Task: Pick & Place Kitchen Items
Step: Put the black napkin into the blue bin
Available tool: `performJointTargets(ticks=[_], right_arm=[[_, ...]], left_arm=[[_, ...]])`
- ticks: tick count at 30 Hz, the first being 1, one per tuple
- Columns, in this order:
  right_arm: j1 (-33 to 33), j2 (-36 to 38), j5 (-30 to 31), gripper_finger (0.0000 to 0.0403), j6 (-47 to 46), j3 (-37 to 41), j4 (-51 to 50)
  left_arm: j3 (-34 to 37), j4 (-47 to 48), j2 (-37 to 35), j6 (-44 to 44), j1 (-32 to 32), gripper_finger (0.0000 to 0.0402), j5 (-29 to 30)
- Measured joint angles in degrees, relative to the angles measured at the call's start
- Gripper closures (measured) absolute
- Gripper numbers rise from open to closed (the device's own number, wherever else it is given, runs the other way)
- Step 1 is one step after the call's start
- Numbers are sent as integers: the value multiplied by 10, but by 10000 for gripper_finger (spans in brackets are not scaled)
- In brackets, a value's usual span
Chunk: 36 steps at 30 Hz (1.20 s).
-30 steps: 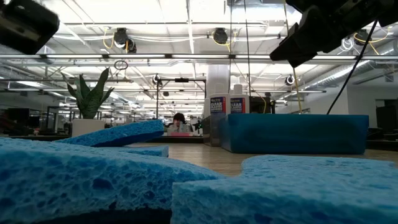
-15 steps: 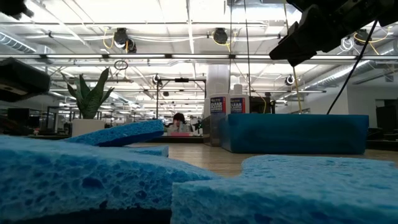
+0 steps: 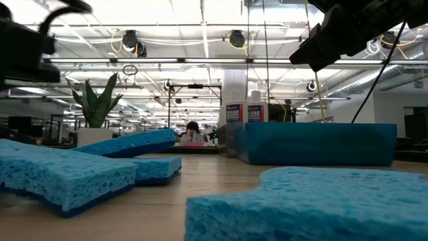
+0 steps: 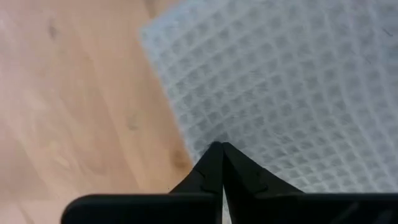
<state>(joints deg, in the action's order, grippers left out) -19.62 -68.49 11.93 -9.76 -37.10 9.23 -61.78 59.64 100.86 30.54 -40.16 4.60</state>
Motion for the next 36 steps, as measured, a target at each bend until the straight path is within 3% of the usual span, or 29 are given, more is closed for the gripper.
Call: performJointTargets(ticks=[9,16,21,27,32,36], right_arm=[[0,0,0,403,0,0,0],[0,0,0,403,0,0,0],[0,0,0,403,0,0,0],[0,0,0,403,0,0,-1],[0,0,0,403,0,0,0],[0,0,0,403,0,0,0]], left_arm=[[15,-5,-6,-21,56,397,18],[14,-16,-82,9,44,398,51],[29,-105,-111,46,9,397,12],[103,-211,-95,88,-21,394,1],[172,-231,-96,158,-16,397,-2],[193,-241,-100,159,-1,393,-4]])
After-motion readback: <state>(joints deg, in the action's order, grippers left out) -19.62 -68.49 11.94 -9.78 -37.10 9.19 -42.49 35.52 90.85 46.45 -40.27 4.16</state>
